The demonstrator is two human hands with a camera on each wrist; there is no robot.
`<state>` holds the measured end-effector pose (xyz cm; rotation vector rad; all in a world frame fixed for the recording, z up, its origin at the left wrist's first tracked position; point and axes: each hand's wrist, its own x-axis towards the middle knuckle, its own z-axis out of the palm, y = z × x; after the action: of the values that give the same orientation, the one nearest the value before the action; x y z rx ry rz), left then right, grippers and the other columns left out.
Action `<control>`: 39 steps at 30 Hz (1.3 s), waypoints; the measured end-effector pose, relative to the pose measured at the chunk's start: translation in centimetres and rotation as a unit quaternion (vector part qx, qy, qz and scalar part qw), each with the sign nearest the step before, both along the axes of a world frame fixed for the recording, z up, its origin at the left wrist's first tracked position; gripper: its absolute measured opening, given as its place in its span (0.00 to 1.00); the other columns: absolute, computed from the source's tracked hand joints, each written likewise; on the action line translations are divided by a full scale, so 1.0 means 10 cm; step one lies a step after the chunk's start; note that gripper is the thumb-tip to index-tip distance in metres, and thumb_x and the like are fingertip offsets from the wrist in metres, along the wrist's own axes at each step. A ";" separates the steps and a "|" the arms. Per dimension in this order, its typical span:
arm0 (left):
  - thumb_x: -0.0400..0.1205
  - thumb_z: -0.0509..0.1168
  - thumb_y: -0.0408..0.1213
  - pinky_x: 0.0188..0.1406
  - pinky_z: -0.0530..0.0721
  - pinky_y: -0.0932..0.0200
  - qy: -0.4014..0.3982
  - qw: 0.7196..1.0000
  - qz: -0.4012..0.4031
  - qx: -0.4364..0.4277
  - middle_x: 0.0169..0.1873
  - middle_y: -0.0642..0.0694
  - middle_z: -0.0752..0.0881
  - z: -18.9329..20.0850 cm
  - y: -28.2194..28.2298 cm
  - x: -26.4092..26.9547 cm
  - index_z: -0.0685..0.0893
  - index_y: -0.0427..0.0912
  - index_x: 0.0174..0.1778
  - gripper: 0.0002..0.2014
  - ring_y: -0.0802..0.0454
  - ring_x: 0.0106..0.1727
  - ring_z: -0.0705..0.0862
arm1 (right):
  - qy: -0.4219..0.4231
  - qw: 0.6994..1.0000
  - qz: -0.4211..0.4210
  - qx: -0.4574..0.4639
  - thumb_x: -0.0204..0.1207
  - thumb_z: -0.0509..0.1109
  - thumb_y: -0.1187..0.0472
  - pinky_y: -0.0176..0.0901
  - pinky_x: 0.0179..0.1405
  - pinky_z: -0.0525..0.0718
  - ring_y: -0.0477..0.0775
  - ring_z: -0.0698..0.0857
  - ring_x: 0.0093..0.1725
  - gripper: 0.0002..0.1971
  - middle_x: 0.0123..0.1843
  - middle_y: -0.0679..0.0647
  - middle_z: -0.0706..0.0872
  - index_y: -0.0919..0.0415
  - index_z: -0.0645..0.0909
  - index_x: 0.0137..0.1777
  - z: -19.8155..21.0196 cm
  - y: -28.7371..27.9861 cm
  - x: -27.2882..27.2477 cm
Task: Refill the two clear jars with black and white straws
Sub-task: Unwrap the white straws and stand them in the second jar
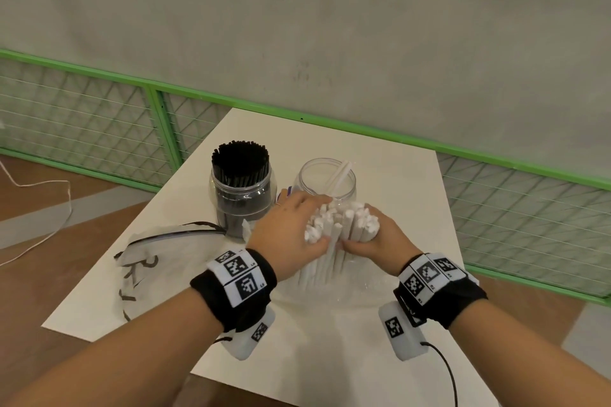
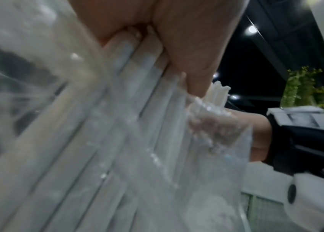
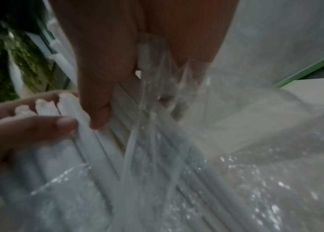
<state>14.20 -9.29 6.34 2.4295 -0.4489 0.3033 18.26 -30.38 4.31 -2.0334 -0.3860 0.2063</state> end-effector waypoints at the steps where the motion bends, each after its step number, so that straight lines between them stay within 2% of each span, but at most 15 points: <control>1: 0.74 0.67 0.51 0.60 0.79 0.53 -0.005 1.000 0.013 -0.012 0.61 0.53 0.77 0.01 0.05 0.00 0.73 0.55 0.71 0.28 0.53 0.61 0.77 | -0.007 1.000 -0.012 0.023 0.63 0.84 0.64 0.39 0.57 0.83 0.45 0.86 0.57 0.26 0.56 0.49 0.88 0.52 0.80 0.60 0.01 0.00 0.00; 5: 0.73 0.65 0.54 0.56 0.81 0.47 0.030 0.999 0.041 0.010 0.58 0.52 0.75 -0.02 0.16 0.01 0.73 0.57 0.71 0.28 0.50 0.59 0.77 | -0.012 0.999 -0.038 0.022 0.60 0.86 0.60 0.41 0.55 0.83 0.46 0.87 0.55 0.24 0.53 0.48 0.89 0.52 0.81 0.56 -0.10 0.00 0.00; 7: 0.71 0.64 0.57 0.58 0.80 0.46 0.039 0.997 0.041 0.050 0.62 0.50 0.73 0.01 0.17 0.02 0.70 0.57 0.73 0.32 0.48 0.62 0.75 | 0.008 0.999 -0.036 -0.011 0.59 0.86 0.59 0.36 0.50 0.81 0.47 0.86 0.51 0.23 0.50 0.49 0.88 0.55 0.81 0.52 -0.20 -0.02 -0.03; 11: 0.70 0.61 0.69 0.73 0.63 0.39 -0.026 0.982 -0.032 0.184 0.79 0.53 0.61 0.13 0.01 0.03 0.59 0.63 0.78 0.40 0.46 0.78 0.60 | 0.035 0.999 -0.041 0.003 0.58 0.86 0.57 0.36 0.47 0.83 0.47 0.86 0.46 0.23 0.47 0.53 0.88 0.57 0.81 0.50 -0.27 0.00 -0.06; 14: 0.72 0.51 0.72 0.75 0.55 0.31 -0.005 0.959 -0.086 0.271 0.81 0.57 0.58 0.11 -0.13 0.08 0.61 0.66 0.76 0.35 0.48 0.82 0.55 | 0.046 0.998 -0.027 0.024 0.62 0.84 0.64 0.29 0.43 0.80 0.35 0.84 0.40 0.18 0.44 0.49 0.87 0.52 0.81 0.48 -0.26 0.05 -0.06; 15: 0.73 0.48 0.71 0.73 0.59 0.32 0.015 0.962 -0.078 0.260 0.80 0.58 0.62 0.09 -0.15 0.10 0.68 0.66 0.73 0.32 0.49 0.81 0.58 | 0.041 0.999 -0.025 0.022 0.62 0.84 0.65 0.27 0.42 0.79 0.33 0.83 0.39 0.18 0.44 0.48 0.87 0.53 0.82 0.48 -0.25 0.05 -0.06; 17: 0.76 0.48 0.64 0.66 0.69 0.38 0.007 0.982 -0.045 0.185 0.73 0.59 0.73 0.06 -0.14 0.12 0.83 0.62 0.59 0.24 0.50 0.75 0.67 | 0.030 0.999 -0.033 0.015 0.62 0.84 0.65 0.25 0.40 0.78 0.33 0.82 0.36 0.16 0.41 0.47 0.86 0.57 0.82 0.46 -0.23 0.03 -0.06; 20: 0.79 0.60 0.54 0.55 0.74 0.47 -0.037 0.989 0.003 0.147 0.62 0.59 0.79 0.00 -0.09 0.17 0.86 0.59 0.45 0.10 0.50 0.65 0.74 | 0.025 0.997 -0.050 0.046 0.64 0.84 0.63 0.32 0.42 0.80 0.41 0.83 0.37 0.12 0.38 0.48 0.86 0.59 0.84 0.43 -0.19 -0.06 -0.03; 22: 0.77 0.64 0.52 0.52 0.74 0.49 -0.035 0.988 0.017 0.147 0.58 0.57 0.79 0.01 -0.07 0.18 0.84 0.58 0.49 0.08 0.49 0.61 0.75 | 0.022 0.996 -0.057 0.066 0.66 0.82 0.63 0.39 0.43 0.83 0.46 0.84 0.39 0.09 0.39 0.51 0.87 0.60 0.85 0.42 -0.16 -0.11 0.00; 25: 0.75 0.61 0.56 0.50 0.76 0.49 -0.029 0.983 0.014 0.178 0.56 0.53 0.77 0.08 -0.08 0.20 0.77 0.60 0.64 0.21 0.48 0.58 0.74 | 0.021 0.997 -0.043 0.068 0.68 0.79 0.64 0.38 0.40 0.80 0.47 0.83 0.37 0.05 0.36 0.51 0.86 0.62 0.85 0.40 -0.10 -0.11 0.04; 27: 0.74 0.57 0.64 0.51 0.76 0.49 -0.024 0.978 0.000 0.209 0.57 0.53 0.75 0.12 -0.12 0.20 0.73 0.63 0.69 0.27 0.49 0.58 0.72 | 0.026 0.997 -0.026 0.063 0.66 0.77 0.61 0.37 0.40 0.79 0.47 0.83 0.37 0.06 0.35 0.51 0.86 0.62 0.85 0.40 -0.10 -0.08 0.04; 31: 0.73 0.59 0.67 0.57 0.68 0.48 -0.006 0.975 -0.008 0.221 0.68 0.56 0.70 0.11 -0.17 0.17 0.82 0.63 0.58 0.22 0.49 0.67 0.66 | 0.038 0.996 -0.033 0.069 0.59 0.75 0.54 0.38 0.40 0.81 0.46 0.84 0.38 0.13 0.37 0.53 0.87 0.62 0.85 0.40 -0.13 0.00 0.03; 34: 0.74 0.58 0.62 0.64 0.65 0.43 -0.007 0.975 -0.009 0.222 0.75 0.56 0.69 0.07 -0.19 0.17 0.86 0.58 0.50 0.19 0.48 0.74 0.64 | 0.035 0.998 -0.020 0.058 0.63 0.77 0.57 0.38 0.39 0.80 0.46 0.83 0.37 0.10 0.35 0.52 0.86 0.64 0.85 0.39 -0.10 0.01 0.02; 37: 0.77 0.57 0.56 0.65 0.64 0.48 -0.005 0.979 -0.003 0.206 0.67 0.60 0.77 0.05 -0.18 0.20 0.86 0.57 0.46 0.14 0.52 0.72 0.69 | 0.006 0.999 -0.033 0.029 0.65 0.80 0.60 0.47 0.44 0.82 0.46 0.83 0.40 0.07 0.36 0.45 0.86 0.60 0.85 0.38 -0.02 0.00 -0.02; 39: 0.79 0.58 0.55 0.63 0.65 0.50 -0.006 0.981 0.007 0.194 0.61 0.61 0.79 0.03 -0.17 0.20 0.84 0.58 0.49 0.12 0.53 0.67 0.72 | -0.064 0.996 -0.070 0.004 0.65 0.81 0.64 0.46 0.54 0.81 0.48 0.82 0.54 0.10 0.40 0.38 0.85 0.50 0.85 0.37 0.09 -0.02 -0.07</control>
<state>16.19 -10.99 6.66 2.8126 -0.5368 0.2542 17.61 -30.57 5.20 -2.0614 -0.3222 -0.0116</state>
